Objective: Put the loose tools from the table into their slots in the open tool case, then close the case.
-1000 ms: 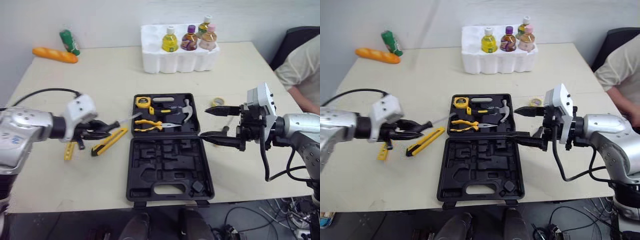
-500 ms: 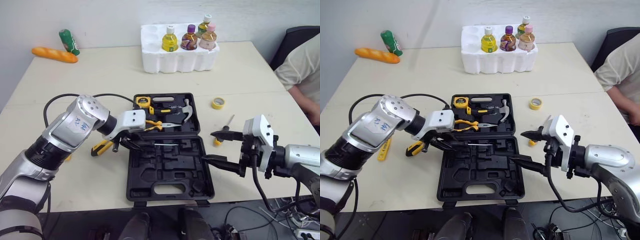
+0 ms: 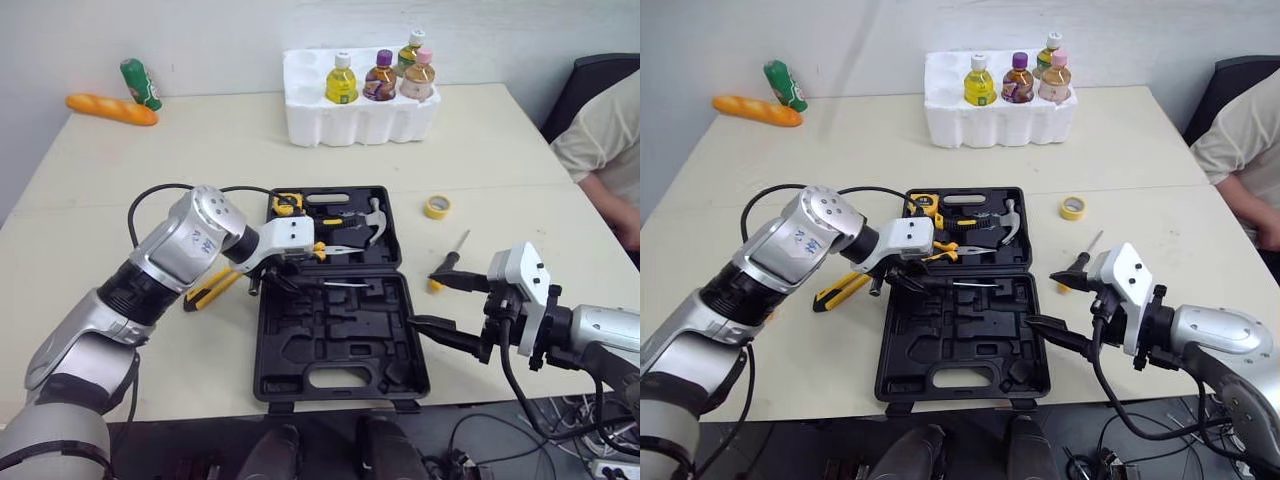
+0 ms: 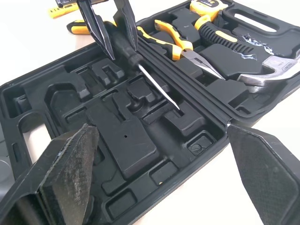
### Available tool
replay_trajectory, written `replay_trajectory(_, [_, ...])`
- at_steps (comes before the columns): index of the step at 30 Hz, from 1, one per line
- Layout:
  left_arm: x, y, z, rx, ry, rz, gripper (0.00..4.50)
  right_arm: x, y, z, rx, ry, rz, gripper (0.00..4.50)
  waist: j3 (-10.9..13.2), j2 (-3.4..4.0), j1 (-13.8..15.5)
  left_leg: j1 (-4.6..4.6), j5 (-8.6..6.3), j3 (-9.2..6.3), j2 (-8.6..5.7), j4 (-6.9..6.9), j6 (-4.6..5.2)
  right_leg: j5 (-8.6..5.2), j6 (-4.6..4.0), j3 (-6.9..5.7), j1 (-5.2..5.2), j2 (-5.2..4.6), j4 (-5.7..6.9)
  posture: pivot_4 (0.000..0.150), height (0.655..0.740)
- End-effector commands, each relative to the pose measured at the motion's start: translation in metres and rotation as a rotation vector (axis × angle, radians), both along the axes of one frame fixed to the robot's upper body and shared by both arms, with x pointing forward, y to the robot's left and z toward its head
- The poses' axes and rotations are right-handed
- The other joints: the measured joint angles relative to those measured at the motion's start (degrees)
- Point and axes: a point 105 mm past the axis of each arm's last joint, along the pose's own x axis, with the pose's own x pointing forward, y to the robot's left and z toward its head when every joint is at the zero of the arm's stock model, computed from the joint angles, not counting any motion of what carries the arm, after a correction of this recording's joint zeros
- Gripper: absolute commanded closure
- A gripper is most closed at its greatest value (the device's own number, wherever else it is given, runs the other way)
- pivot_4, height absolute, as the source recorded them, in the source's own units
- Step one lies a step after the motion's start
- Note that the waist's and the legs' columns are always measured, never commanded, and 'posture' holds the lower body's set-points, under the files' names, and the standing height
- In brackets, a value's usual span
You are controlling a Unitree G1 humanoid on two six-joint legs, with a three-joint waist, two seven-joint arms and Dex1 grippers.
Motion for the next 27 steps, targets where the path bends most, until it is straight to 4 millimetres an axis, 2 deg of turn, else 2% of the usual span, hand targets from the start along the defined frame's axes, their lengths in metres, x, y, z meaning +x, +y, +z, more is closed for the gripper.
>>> replay_trajectory(1, [0.005,-0.003,0.009,0.009,-0.042,-0.005,3.38,-0.003,0.003,0.009,0.013,-0.056,0.004,0.00,0.0,0.00,0.0,0.00,0.00,0.00,0.00,0.00,0.00,0.00,0.00,0.00,0.00,0.00,0.00,0.150,0.7374])
replay_trajectory(5, [0.001,-0.007,0.006,0.022,-0.025,-0.039,3.38,-0.003,0.001,0.006,0.019,-0.050,-0.010,0.00,0.0,0.00,0.0,0.00,0.00,0.00,0.00,0.02,0.00,0.01,0.01,0.00,0.00,0.00,0.02,0.150,0.7374])
replay_trajectory(11, [0.007,-0.007,0.003,0.048,-0.071,-0.045,3.38,-0.003,0.001,0.004,0.026,-0.051,-0.022,0.00,0.0,0.00,0.0,0.02,0.01,0.01,0.00,0.04,0.01,0.01,0.01,0.02,0.02,0.00,0.04,0.150,0.7374])
replay_trajectory(13, [0.002,-0.006,0.013,-0.010,-0.019,-0.025,2.36,-0.004,0.000,0.004,0.026,-0.048,-0.024,0.00,0.0,0.00,0.0,0.02,0.01,0.01,0.00,0.06,0.01,0.01,0.02,0.02,0.03,0.00,0.04,0.150,0.7374])
replay_trajectory(18, [-0.001,-0.003,0.036,-0.175,0.016,0.002,0.44,-0.006,-0.001,0.003,0.029,-0.044,-0.030,0.00,0.0,-0.01,0.0,0.01,0.02,0.00,-0.01,0.07,0.02,0.01,0.03,0.03,0.02,0.00,0.07,0.150,0.7374])
replay_trajectory(22, [0.007,0.001,0.044,-0.397,-0.035,-0.025,0.44,-0.006,-0.002,0.002,0.032,-0.044,-0.032,0.00,0.0,0.02,-0.1,0.05,0.02,0.01,0.00,0.04,0.02,0.01,0.03,0.06,0.01,0.00,0.06,0.150,0.7374])
replay_trajectory(25, [0.012,0.002,0.040,-0.566,-0.055,-0.026,1.23,-0.004,-0.002,0.002,0.032,-0.044,-0.029,0.00,0.0,0.03,-0.1,0.15,0.02,0.01,0.00,0.04,0.01,0.02,0.03,0.09,0.04,0.01,0.08,0.150,0.7374])
replay_trajectory(27, [0.012,0.004,0.026,-0.626,-0.056,-0.047,2.13,-0.003,-0.001,0.003,0.031,-0.046,-0.021,0.00,0.0,0.01,0.0,0.11,0.02,0.01,0.00,0.07,0.01,0.02,0.03,0.07,0.03,0.02,0.07,0.150,0.7374])
